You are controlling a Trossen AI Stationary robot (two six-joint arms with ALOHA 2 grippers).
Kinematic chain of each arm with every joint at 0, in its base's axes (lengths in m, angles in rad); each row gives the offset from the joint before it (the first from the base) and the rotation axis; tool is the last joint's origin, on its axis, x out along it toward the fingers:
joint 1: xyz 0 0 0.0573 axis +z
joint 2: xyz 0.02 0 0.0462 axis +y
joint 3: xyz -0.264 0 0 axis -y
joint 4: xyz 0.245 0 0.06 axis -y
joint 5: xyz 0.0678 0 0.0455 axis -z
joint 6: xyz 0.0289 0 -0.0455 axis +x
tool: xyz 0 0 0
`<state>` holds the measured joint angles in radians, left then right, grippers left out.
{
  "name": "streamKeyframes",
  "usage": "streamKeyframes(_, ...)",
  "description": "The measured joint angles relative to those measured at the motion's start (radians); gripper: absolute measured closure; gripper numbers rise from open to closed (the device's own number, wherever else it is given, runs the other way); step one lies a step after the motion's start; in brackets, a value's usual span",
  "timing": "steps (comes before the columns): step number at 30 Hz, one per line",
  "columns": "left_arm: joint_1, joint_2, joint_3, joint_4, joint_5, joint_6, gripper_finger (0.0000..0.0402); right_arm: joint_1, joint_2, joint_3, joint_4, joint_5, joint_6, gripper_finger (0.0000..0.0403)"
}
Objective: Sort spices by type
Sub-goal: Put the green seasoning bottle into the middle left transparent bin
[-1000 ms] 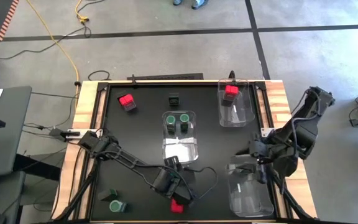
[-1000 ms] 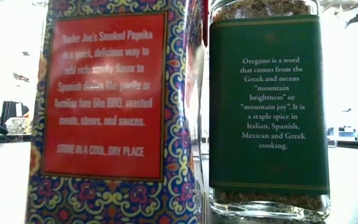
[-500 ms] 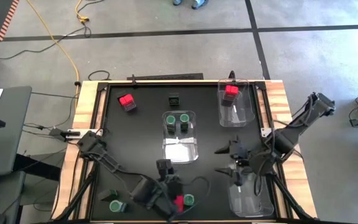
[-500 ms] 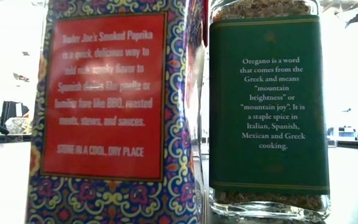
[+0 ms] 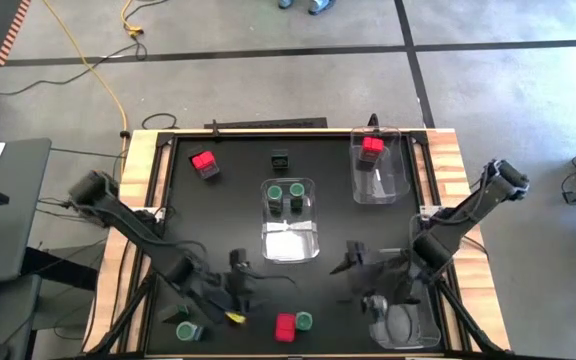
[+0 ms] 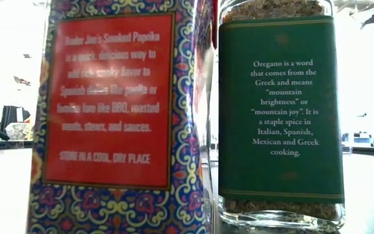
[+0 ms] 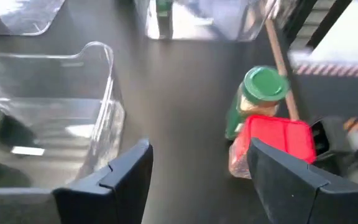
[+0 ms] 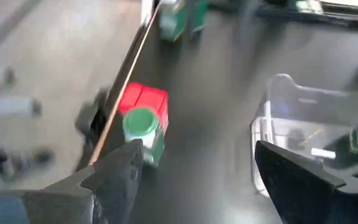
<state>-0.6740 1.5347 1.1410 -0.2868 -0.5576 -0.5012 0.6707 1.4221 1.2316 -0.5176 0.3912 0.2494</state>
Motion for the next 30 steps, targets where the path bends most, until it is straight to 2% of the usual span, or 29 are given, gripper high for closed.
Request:
streamKeyframes(5, -0.028, -0.16, -0.228, 0.212, 0.0, -0.06, 0.0152, -0.025, 0.201, 0.279, -0.356, -0.078, -0.248, 0.0067)
streamKeyframes(10, -0.062, -0.208, -0.304, 0.246, 0.001, -0.09, 0.0152, -0.047, 0.408, 0.524, -0.582, -0.108, -0.477, 0.0067)
streamKeyframes(16, -0.093, -0.208, -0.313, 0.212, 0.035, -0.094, 0.0152, -0.047, 0.611, 0.721, -0.657, -0.141, -0.703, 0.0067)
streamKeyframes(21, -0.111, -0.208, -0.313, 0.19, 0.038, -0.096, 0.0152, -0.055, 0.709, 0.84, -0.665, -0.174, -0.854, 0.0067)
streamKeyframes(27, -0.123, -0.208, -0.313, 0.182, 0.038, -0.097, 0.0152, -0.079, 0.76, 0.892, -0.66, -0.282, -0.986, 0.0067)
streamKeyframes(30, -0.134, -0.207, -0.313, 0.177, 0.039, -0.097, 0.0152, -0.082, 0.776, 0.891, -0.661, -0.29, -1.052, 0.0067)
